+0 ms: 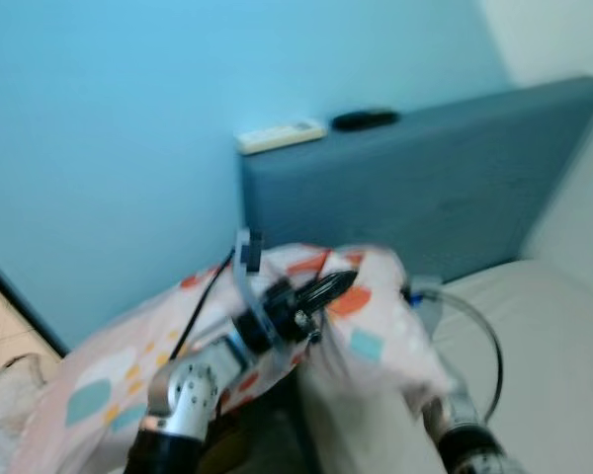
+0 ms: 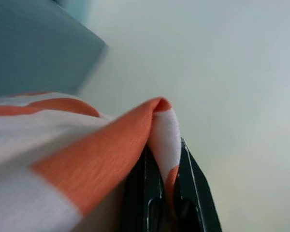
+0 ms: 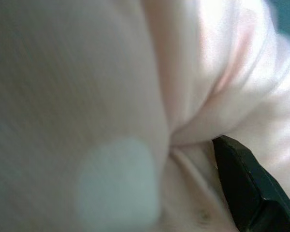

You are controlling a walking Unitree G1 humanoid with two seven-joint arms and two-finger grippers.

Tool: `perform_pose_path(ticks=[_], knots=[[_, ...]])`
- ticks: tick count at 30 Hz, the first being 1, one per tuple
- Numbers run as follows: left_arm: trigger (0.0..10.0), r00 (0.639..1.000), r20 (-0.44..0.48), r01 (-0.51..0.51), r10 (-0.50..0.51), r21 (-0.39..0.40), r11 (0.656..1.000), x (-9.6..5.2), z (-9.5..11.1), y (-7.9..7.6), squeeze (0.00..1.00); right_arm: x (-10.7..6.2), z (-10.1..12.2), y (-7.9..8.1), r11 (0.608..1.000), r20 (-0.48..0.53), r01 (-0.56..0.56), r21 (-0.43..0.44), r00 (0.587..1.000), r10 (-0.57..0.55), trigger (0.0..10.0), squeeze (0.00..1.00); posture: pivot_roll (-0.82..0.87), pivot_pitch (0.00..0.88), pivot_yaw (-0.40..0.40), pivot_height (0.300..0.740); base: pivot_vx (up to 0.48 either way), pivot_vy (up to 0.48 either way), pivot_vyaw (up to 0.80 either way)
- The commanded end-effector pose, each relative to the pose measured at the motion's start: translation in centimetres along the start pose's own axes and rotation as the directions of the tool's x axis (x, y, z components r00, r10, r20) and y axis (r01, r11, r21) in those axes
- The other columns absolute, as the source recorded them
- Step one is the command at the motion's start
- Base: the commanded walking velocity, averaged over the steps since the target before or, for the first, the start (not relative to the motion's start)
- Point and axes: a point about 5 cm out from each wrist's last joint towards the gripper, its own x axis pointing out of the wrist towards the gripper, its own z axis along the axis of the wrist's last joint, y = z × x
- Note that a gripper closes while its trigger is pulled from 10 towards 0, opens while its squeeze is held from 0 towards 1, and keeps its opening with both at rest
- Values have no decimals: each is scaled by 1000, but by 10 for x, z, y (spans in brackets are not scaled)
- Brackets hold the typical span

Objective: Clean up the room

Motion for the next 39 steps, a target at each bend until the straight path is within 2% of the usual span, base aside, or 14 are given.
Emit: perform_pose_path(ticks=[1, 4, 7, 9, 10, 13, 20, 25, 28, 33, 35, 36, 38, 39], knots=[[10000, 995, 11, 97, -97, -28, 995, 17, -1, -15, 0, -4, -14, 4, 1000, -55, -4, 4, 998, 4, 10000, 0, -55, 14, 5, 735, 0, 0, 0], [10000, 995, 17, 102, -101, -44, 994, 21, -2, -18, 0, -4, -15, -3, 999, -72, 50, -22, 996, -52, 10000, 0, -56, 15, 4, 735, 0, 0, 0], [10000, 992, -3, 125, -126, -61, 990, 24, -9, -24, 0, -9, -14, -28, 966, -107, 221, -137, 966, -236, 10000, 0, -56, 18, 5, 735, 0, 0, 0], [10000, 992, -3, 125, -126, -61, 990, 24, -9, -24, 0, -9, -14, -28, 966, -107, 221, -137, 966, -236, 10000, 0, -56, 18, 5, 735, 0, 0, 0], [10000, 992, -12, 128, -129, -71, 989, 25, -12, -25, 0, -13, -14, -40, 938, -119, 295, -184, 940, -319, 10000, 0, -57, 18, 5, 735, 0, 0, 0], [10000, 993, -27, 114, -116, -73, 991, 27, -18, -23, 0, -17, -15, -49, 916, -136, 345, -207, 917, -376, 10000, 0, -57, 19, 5, 735, 0, 0, 0], [10000, 998, -69, 11, -12, -6, 1000, 31, -34, -11, 0, -20, -17, -55, 901, -146, 376, -217, 900, -411, 10000, 0, -62, 21, 8, 735, 0, -137, 0], [10000, 997, -80, 11, -11, -3, 1000, 32, -36, -11, 0, -20, -17, -55, 900, -147, 378, -219, 899, -413, 10000, 0, -62, 22, 8, 735, 0, -480, 0], [10000, 994, -111, 5, -10, -42, 999, 34, -46, -12, 0, -21, -17, -58, 888, -145, 396, -233, 889, -435, 10000, 0, -62, 22, 10, 735, 0, -160, 0], [10000, 990, -133, 31, -37, -44, 999, 34, -49, -14, 0, -24, -10, -69, 850, -122, 451, -272, 860, -495, 10000, 0, -68, 20, 14, 735, 0, 0, 0], [10000, 990, -133, 31, -37, -44, 999, 34, -49, -14, 0, -24, -10, -69, 850, -122, 451, -272, 860, -495, 10000, 0, -68, 20, 14, 735, 0, 0, 0], [10000, 990, -136, 35, -41, -43, 998, 34, -50, -14, 0, -26, -7, -75, 831, -112, 474, -291, 846, -521, 10000, 0, -70, 19, 15, 735, 0, 0, 0], [10000, 990, -136, 35, -41, -43, 998, 34, -50, -14, 0, -26, -7, -75, 831, -112, 474, -291, 846, -521, 10000, 0, -70, 19, 15, 735, 0, 0, 0], [10000, 990, -137, 42, -47, -38, 998, 35, -51, -13, 0, -29, -2, -83, 803, -96, 508, -311, 824, -558, 10000, 0, -77, 21, 21, 735, 0, 0, 0]])
